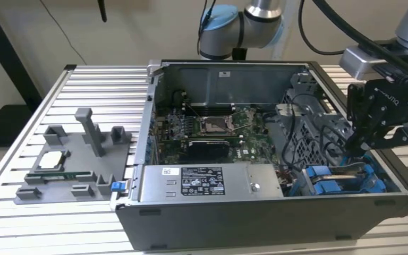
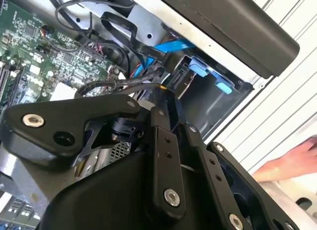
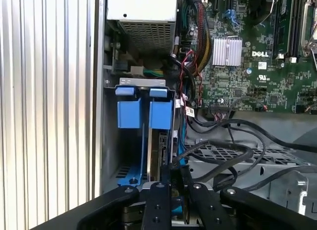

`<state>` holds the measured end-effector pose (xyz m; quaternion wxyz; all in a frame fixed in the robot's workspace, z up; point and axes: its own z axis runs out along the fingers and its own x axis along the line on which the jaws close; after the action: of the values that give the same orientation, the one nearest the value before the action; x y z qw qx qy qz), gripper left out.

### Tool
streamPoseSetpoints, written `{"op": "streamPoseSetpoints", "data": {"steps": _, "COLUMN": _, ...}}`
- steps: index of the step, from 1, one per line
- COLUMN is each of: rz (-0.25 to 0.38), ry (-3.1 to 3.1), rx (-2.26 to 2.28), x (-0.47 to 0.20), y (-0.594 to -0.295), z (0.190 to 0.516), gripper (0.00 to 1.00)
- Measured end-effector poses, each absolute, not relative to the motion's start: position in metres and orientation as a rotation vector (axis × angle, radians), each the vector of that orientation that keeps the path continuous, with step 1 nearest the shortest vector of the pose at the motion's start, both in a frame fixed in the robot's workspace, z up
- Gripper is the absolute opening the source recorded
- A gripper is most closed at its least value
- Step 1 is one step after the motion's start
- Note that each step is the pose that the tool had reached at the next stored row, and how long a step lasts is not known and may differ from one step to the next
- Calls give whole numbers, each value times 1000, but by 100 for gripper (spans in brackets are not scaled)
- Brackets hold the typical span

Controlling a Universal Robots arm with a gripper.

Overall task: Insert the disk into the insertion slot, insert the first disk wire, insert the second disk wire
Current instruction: 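Insert the first disk wire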

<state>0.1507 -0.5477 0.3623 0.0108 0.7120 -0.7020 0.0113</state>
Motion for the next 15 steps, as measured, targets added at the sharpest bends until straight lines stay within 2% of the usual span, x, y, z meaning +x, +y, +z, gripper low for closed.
{"op": "streamPoseSetpoints", "data": {"steps": 15, "rz": 22, "ry": -2188, "rx": 2209, "x": 156, "y": -553, "z": 354, "gripper": 0}}
